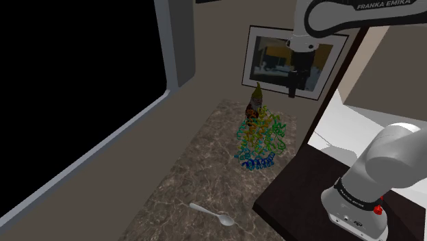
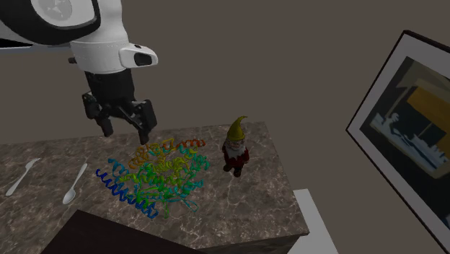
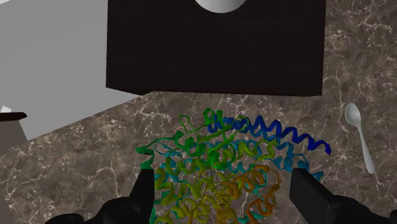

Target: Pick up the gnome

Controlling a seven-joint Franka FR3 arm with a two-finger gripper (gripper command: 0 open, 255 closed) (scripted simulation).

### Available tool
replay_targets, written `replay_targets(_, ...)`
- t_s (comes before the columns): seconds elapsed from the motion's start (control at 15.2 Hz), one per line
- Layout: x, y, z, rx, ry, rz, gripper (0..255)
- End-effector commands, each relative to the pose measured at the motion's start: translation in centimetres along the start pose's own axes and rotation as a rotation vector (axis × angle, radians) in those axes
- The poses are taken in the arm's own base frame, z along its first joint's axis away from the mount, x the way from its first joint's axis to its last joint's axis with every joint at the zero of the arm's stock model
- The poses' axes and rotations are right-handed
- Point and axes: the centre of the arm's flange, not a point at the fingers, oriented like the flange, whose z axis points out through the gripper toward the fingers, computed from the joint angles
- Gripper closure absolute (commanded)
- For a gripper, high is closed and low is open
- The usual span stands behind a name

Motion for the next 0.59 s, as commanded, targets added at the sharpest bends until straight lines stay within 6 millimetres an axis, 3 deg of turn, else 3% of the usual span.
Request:
replay_targets(0.0,2.2,1.3,0.5,0.014,0.007,0.015,0)
replay_targets(0.53,10.7,7.6,2.2,0.069,0.032,0.072,0)
